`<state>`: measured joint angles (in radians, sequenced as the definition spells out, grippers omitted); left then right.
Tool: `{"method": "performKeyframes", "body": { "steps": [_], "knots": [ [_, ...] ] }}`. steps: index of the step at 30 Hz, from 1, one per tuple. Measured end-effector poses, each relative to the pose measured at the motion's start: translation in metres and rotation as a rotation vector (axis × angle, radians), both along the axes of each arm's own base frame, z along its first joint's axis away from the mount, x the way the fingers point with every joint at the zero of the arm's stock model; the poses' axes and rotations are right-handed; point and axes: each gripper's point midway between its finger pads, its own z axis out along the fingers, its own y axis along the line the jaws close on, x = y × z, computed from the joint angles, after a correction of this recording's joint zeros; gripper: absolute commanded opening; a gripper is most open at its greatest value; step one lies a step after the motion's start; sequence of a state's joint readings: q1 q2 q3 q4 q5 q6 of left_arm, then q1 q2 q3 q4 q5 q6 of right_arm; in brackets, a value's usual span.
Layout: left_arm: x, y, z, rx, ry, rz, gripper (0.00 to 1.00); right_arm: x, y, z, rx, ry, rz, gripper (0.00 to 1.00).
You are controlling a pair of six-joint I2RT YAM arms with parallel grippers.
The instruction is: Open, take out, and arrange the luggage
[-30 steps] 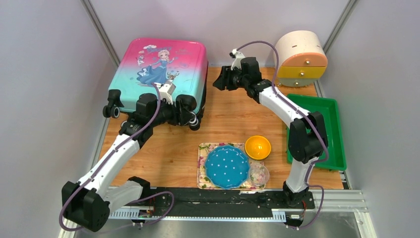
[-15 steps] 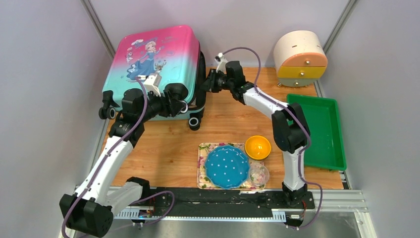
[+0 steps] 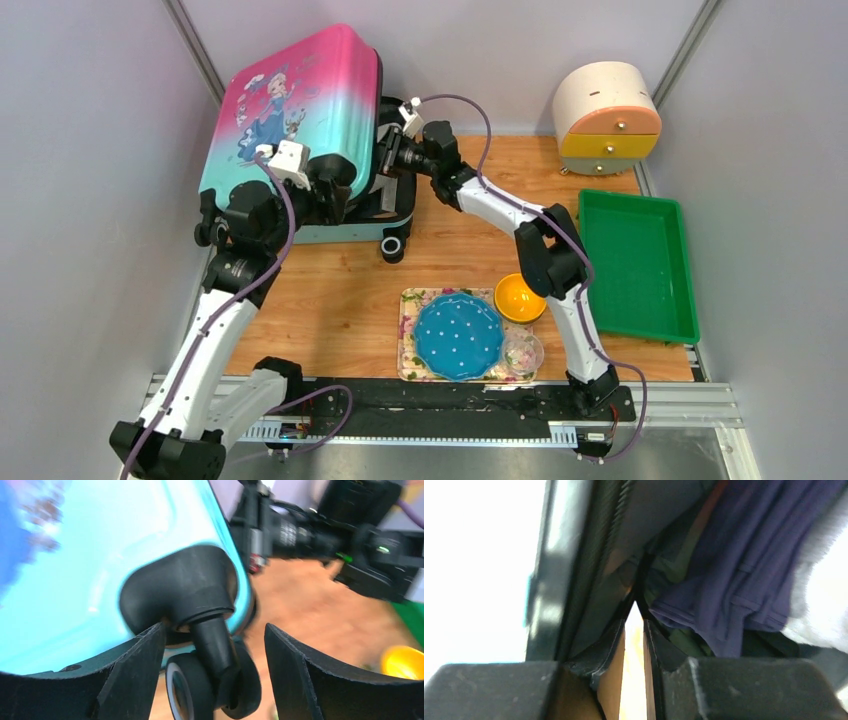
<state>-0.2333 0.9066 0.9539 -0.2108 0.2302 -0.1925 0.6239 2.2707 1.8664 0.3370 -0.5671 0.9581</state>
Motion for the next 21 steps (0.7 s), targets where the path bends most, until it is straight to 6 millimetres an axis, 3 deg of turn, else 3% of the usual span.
{"method": "performKeyframes", "body": {
  "steps": [6,9,10,12,17,21],
  "knots": [
    [0.013,0.061,0.056,0.253,-0.297,0.281,0.81,-0.001,0.005,0.030,0.054,-0.050,0.009,0.22],
    [0.008,0.081,0.074,0.371,-0.406,0.351,0.76,-0.001,0.005,0.033,0.060,-0.057,0.011,0.22],
    [0.006,0.082,0.079,0.394,-0.431,0.346,0.68,-0.001,0.006,0.034,0.060,-0.057,0.012,0.22],
    [-0.002,0.067,0.087,0.422,-0.490,0.247,0.62,0.000,0.009,0.035,0.063,-0.062,0.018,0.22],
    [-0.047,-0.004,0.086,0.457,-0.611,-0.234,0.45,-0.005,0.020,0.040,0.072,-0.080,0.037,0.22],
    [-0.068,-0.030,0.078,0.447,-0.602,-0.442,0.40,-0.012,0.028,0.044,0.077,-0.095,0.054,0.22]
  ]
}}
